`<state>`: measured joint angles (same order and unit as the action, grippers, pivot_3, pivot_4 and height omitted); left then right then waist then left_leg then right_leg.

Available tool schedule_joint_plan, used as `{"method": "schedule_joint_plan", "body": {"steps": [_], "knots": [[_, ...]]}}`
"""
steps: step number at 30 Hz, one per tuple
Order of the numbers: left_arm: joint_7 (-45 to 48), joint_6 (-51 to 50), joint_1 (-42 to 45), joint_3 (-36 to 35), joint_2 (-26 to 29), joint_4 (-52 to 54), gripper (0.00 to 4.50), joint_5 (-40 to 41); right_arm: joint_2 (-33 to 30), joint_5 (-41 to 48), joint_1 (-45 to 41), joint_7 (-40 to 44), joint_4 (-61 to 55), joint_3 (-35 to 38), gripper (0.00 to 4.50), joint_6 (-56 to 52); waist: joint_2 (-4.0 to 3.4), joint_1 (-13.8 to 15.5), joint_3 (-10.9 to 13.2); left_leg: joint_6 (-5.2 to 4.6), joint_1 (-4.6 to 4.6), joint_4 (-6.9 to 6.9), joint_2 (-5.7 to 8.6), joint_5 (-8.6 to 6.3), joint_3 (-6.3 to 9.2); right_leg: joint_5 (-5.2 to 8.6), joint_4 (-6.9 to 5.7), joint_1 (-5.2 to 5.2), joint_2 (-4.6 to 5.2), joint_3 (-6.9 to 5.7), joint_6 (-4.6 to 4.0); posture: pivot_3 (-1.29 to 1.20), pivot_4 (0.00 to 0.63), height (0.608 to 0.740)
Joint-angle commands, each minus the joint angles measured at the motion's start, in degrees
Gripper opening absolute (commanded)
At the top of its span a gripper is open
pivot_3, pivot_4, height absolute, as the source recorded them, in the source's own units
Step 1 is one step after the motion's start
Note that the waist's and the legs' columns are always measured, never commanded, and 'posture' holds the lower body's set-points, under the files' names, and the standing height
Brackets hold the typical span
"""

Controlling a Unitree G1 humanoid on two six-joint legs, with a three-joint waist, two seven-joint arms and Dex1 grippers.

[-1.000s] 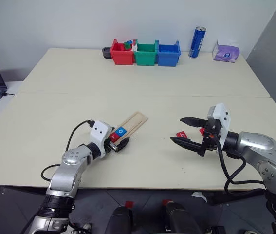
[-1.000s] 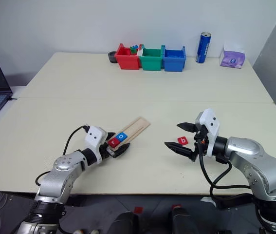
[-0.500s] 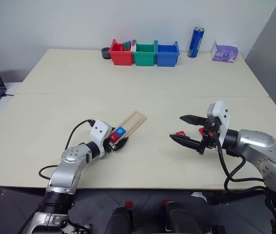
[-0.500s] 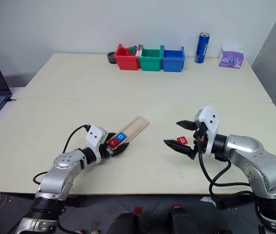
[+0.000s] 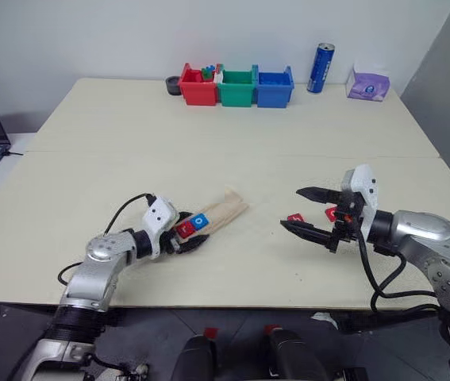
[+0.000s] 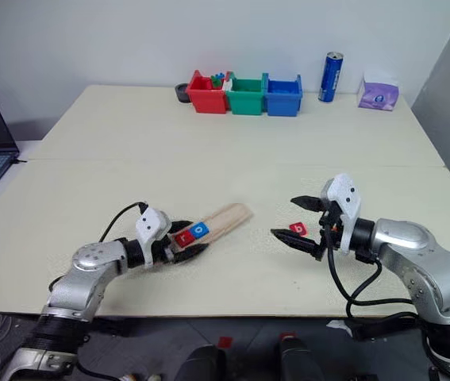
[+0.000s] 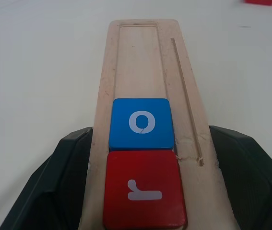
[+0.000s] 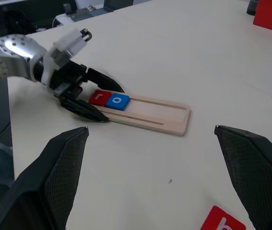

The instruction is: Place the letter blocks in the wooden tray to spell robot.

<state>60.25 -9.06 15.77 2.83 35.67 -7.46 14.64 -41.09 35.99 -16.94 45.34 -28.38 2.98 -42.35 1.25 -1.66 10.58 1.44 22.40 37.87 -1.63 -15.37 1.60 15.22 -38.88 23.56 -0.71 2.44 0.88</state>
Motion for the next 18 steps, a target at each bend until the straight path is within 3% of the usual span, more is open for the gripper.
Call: {"method": "schedule_joint_plan", "body": {"steps": [1,10,18], "knots": [[9.99,5.54,3.11,1.76,2.21,-2.37,3.4,1.18,-2.36,-2.13,0.07,4.38,0.45,-0.76,4.5,4.63,0.0,0.02,0.0,0.0,-0.01,0.0,0.01,0.0,-0.02,0.0,0.0,0.0,0.0,0.01,0.0,0.0,0.15,0.74],[21.78,21.33,18.61,6.9,-3.09,-24.22,3.4,-3.22,-5.17,-4.0,-0.22,13.43,2.8,-3.9,4.5,10.16,0.01,0.14,0.01,-0.01,0.08,0.09,0.06,0.0,-0.01,-0.01,0.01,0.0,-0.02,-0.03,0.01,0.0,0.15,0.74],[28.27,32.0,24.53,6.82,-6.72,-37.3,3.4,-4.61,-5.9,-4.38,0.33,16.34,1.8,-4.89,4.5,11.65,0.02,-0.17,0.02,-0.03,0.14,0.07,0.0,-0.01,0.02,-0.01,-0.03,0.1,-0.11,-0.04,0.0,0.0,0.15,0.74]]}}
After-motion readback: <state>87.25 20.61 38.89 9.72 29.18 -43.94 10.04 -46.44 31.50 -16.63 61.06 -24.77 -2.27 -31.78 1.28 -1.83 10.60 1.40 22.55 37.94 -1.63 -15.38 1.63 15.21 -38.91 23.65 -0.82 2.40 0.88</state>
